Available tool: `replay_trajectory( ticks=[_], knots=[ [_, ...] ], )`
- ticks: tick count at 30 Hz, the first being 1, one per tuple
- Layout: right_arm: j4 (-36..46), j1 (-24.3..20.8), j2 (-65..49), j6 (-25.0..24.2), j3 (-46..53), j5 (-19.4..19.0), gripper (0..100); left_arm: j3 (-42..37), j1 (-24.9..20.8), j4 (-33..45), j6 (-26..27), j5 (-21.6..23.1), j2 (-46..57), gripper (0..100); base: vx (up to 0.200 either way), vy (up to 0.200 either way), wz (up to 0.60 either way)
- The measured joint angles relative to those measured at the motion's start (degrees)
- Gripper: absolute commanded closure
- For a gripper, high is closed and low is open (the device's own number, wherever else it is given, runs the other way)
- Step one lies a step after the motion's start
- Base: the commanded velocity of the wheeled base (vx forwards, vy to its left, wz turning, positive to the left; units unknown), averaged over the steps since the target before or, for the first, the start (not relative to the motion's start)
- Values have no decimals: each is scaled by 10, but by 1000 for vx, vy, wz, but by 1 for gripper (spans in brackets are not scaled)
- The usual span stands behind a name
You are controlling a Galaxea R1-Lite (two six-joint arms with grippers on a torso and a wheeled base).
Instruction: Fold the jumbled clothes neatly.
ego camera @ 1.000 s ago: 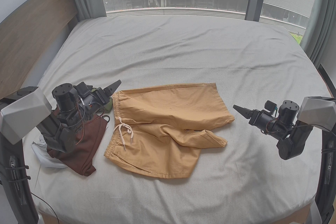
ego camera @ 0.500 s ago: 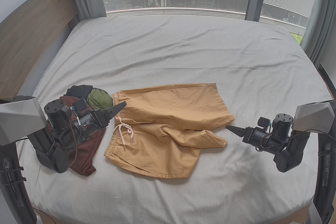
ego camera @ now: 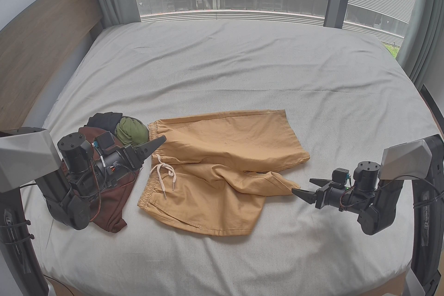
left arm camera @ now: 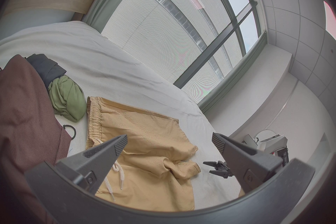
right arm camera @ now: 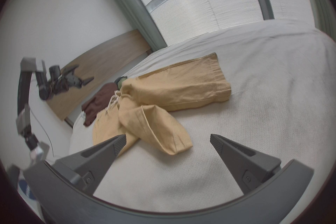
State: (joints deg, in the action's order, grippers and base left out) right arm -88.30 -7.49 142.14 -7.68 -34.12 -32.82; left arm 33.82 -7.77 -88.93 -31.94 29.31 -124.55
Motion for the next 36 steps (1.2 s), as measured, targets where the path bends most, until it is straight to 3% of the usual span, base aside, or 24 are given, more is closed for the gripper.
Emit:
replay_trajectory(
  ticks=[3, 9, 28, 29, 36],
  knots=[
    [0, 1, 16, 54, -7, -16, 0, 0, 0, 0, -1, 0, 0, 0, 0, 0, 0],
    [0, 2, 45, 100, -40, -25, 0, 0, 0, 0, -2, 0, -3, 0, 0, 0, 0],
    [0, -30, 87, 108, -94, -22, 0, -2, 0, 0, -2, 0, -8, 0, 0, 0, 0],
    [-1, -31, 88, 107, -95, -22, 100, -2, 0, 0, -2, 0, -8, 0, 0, 0, 0],
    [-1, -38, 98, 108, -95, -21, 100, -4, -1, 0, -2, 1, -10, 0, 0, 0, 0]
  ],
)
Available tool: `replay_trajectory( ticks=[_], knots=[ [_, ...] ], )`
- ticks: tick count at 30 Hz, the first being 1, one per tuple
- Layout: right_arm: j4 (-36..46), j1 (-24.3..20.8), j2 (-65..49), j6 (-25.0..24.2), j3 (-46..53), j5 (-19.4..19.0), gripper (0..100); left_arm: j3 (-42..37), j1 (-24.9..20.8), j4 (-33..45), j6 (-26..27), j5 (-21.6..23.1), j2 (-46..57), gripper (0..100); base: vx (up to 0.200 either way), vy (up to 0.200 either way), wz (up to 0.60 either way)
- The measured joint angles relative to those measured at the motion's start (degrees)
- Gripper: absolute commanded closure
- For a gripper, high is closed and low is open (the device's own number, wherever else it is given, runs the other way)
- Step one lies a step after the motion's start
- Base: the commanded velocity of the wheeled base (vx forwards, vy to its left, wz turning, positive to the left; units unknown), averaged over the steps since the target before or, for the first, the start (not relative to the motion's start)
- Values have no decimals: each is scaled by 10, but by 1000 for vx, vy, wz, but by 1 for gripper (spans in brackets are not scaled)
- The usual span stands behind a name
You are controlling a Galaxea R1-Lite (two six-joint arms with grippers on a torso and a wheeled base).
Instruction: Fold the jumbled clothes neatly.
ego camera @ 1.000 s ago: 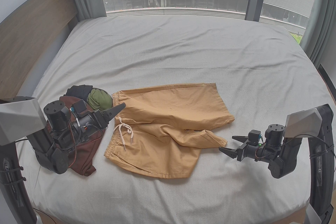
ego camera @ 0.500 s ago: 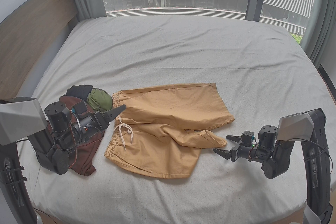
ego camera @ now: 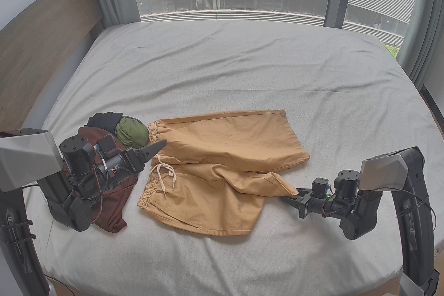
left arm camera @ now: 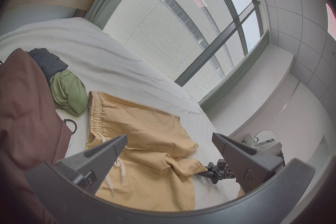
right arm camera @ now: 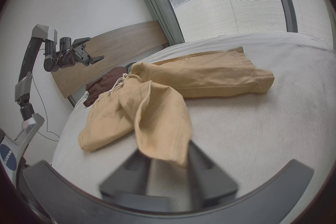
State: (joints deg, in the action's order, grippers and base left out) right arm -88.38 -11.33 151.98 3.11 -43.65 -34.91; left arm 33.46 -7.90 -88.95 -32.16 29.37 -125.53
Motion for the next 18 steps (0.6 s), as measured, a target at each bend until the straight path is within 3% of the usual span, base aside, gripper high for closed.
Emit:
replay_trajectory(
  ticks=[18],
  knots=[
    [1, -25, -68, -13, 78, -10, 100, -2, -2, 0, 0, 0, -8, 0, 0, 0, 0]
  ],
)
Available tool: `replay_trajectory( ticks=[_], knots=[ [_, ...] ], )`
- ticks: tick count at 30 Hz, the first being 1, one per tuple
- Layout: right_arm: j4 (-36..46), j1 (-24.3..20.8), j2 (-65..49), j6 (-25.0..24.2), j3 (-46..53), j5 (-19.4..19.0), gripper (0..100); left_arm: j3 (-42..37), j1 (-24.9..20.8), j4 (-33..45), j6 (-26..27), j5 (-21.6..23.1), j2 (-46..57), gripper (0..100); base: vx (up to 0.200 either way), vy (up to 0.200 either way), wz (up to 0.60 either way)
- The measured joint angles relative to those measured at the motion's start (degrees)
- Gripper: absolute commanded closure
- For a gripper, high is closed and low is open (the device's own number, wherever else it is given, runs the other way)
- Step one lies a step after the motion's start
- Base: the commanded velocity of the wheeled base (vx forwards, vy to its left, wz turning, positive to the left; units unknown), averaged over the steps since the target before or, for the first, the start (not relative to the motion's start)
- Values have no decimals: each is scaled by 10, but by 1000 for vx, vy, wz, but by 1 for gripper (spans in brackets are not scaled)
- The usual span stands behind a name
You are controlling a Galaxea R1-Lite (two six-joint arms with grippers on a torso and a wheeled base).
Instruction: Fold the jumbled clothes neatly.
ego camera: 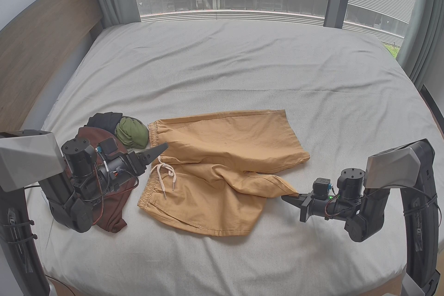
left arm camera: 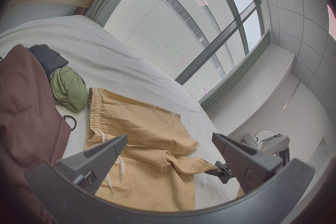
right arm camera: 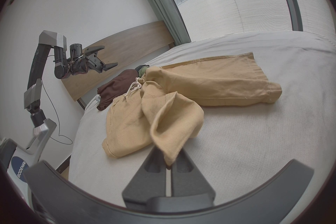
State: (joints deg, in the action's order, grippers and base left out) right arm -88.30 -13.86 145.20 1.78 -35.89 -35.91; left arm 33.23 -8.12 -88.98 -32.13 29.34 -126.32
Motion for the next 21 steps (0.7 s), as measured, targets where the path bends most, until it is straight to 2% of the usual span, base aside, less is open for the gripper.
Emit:
replay_trajectory(
  ticks=[6, 21],
  knots=[
    [0, -3, -22, -7, 17, -9, 100, 0, 0, 0, 0, 0, 0, 0, 0, 0, 0],
    [1, -15, -134, -67, 82, -31, 100, -3, -1, 0, 0, 0, 0, 0, 0, 0, 0]
  ],
)
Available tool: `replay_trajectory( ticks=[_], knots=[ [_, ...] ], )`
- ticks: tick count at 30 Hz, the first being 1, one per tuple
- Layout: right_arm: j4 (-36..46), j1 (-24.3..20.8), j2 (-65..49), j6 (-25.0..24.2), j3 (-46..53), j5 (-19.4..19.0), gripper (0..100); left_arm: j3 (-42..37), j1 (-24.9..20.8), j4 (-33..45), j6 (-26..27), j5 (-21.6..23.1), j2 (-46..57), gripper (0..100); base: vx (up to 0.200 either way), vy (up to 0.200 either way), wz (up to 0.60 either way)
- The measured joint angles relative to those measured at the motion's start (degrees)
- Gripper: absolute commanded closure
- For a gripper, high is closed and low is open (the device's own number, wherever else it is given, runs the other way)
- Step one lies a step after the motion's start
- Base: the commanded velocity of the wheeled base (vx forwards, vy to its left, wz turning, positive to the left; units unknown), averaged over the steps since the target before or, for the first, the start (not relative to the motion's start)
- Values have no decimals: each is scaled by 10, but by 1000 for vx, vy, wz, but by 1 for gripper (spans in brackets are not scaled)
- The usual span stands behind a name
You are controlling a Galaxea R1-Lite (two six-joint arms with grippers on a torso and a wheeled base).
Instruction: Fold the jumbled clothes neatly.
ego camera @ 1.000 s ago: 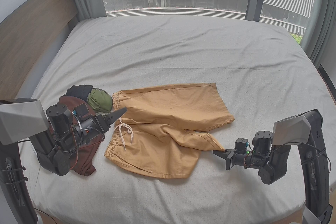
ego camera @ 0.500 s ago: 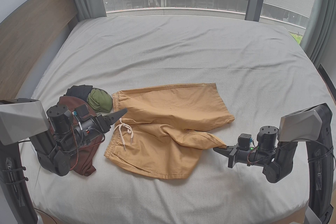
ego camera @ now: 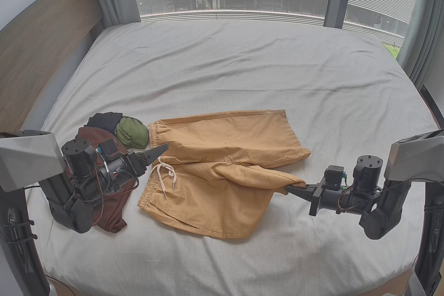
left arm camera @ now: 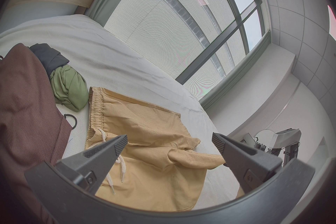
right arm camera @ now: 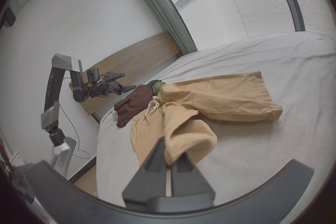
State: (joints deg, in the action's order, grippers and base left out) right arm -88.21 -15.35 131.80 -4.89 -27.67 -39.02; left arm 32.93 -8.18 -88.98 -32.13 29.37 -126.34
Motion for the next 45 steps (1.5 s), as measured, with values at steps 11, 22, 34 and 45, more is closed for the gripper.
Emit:
replay_trajectory(
  ticks=[11, 22, 34, 45],
  knots=[
    [-1, 3, -33, -25, -1, 1, 100, 0, 3, 0, 1, 0, 1, 0, 0, 0, 0],
    [0, 2, -70, -47, -4, 8, 100, 1, 8, 0, 1, -1, 6, 0, 0, 0, 0],
    [6, 17, -80, -79, -39, 9, 100, 1, 10, 0, 1, -3, 6, 0, 0, 0, 0],
    [0, 65, 1, -84, -72, 9, 100, 0, 10, 0, 1, -3, 2, 0, 0, 0, 0]
  ],
)
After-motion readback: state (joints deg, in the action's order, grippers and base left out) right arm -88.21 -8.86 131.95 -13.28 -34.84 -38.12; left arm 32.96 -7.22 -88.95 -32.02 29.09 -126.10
